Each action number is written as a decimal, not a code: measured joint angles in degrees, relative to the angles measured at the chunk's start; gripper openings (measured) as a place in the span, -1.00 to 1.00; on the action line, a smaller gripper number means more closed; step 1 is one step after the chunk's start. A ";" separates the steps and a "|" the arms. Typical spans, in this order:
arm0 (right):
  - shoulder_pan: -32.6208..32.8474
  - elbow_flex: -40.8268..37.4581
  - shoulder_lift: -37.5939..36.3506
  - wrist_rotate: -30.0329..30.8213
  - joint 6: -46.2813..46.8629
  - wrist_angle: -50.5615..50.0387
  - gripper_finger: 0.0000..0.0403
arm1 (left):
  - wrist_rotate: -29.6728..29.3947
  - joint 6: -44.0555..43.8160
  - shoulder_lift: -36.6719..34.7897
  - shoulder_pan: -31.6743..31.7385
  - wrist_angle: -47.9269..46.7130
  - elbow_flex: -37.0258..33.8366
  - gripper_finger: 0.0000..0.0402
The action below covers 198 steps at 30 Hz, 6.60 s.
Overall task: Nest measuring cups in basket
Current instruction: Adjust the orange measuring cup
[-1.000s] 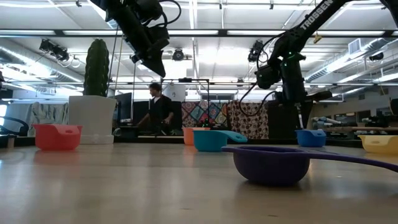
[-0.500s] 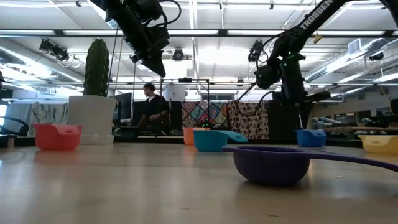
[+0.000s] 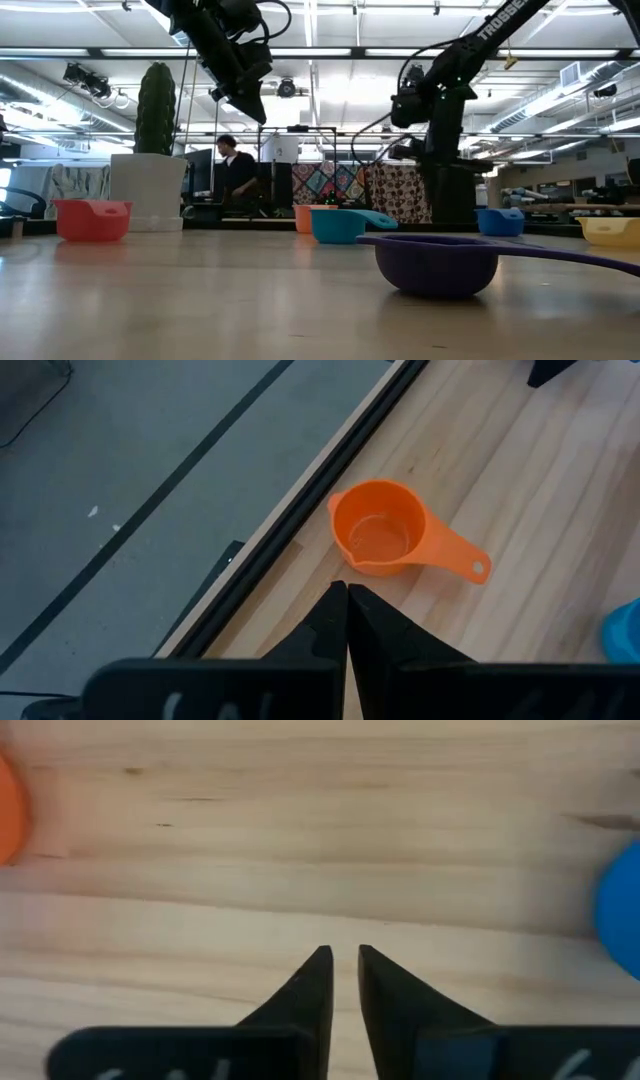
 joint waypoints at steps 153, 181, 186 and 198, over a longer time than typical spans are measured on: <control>-0.22 0.02 -23.17 -4.98 -41.97 33.52 -0.82 | 10.90 63.70 31.62 1.57 9.76 10.95 -0.42; -0.59 0.02 -23.15 -4.98 -42.17 33.56 -0.82 | 10.97 70.30 37.59 0.89 15.96 10.95 -0.84; -0.59 0.02 -23.15 -4.98 -42.15 33.56 -0.82 | 10.97 67.33 37.60 -0.63 15.93 10.95 -0.91; -0.59 0.02 -23.15 -4.98 -41.97 33.54 -0.82 | 14.42 55.73 36.11 -6.64 12.01 10.95 -0.93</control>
